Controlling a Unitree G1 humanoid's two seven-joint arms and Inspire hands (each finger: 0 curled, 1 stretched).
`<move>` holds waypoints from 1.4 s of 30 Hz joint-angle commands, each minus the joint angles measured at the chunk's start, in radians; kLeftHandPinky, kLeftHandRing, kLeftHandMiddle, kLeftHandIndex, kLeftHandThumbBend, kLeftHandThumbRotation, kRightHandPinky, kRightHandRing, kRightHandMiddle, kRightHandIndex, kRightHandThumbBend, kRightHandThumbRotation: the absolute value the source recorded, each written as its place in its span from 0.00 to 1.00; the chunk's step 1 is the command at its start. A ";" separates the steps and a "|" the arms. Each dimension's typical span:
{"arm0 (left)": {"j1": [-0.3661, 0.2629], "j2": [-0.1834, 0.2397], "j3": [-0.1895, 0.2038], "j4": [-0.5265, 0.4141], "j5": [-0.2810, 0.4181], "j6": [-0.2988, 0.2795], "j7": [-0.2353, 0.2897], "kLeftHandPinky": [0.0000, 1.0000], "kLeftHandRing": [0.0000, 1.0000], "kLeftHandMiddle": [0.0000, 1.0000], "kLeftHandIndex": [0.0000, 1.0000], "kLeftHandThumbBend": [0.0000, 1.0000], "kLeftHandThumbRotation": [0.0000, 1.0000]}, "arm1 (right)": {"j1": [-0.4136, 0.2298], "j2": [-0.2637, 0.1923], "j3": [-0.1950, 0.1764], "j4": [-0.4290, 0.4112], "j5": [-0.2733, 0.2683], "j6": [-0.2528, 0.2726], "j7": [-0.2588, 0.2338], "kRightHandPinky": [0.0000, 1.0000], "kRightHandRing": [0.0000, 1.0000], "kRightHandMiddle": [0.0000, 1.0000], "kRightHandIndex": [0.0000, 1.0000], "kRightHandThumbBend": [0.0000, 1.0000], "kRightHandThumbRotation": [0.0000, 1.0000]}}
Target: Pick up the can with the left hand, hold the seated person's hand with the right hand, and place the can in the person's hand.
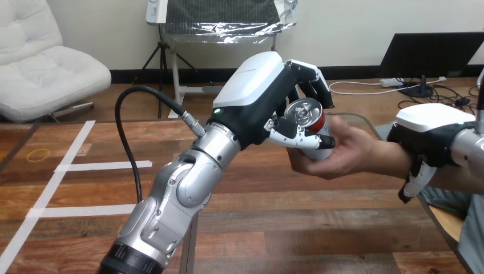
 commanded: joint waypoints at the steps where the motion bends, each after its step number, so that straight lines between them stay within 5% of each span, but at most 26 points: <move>1: -0.081 0.000 0.010 0.014 0.004 -0.017 0.017 0.32 0.37 0.44 0.48 0.58 0.00 | -0.169 0.022 -0.025 -0.068 -0.010 0.006 0.006 0.35 0.42 0.50 0.51 0.72 0.00; 24: -0.080 -0.013 0.005 0.017 0.007 -0.002 0.017 0.31 0.36 0.44 0.48 0.58 0.00 | -0.191 0.058 -0.034 -0.057 -0.018 0.026 0.020 0.32 0.40 0.48 0.52 0.72 0.00; 42: -0.077 -0.013 -0.001 0.024 0.014 -0.013 0.022 0.30 0.36 0.44 0.48 0.58 0.00 | -0.179 0.044 -0.030 -0.046 -0.031 -0.031 0.004 0.37 0.44 0.50 0.51 0.74 0.00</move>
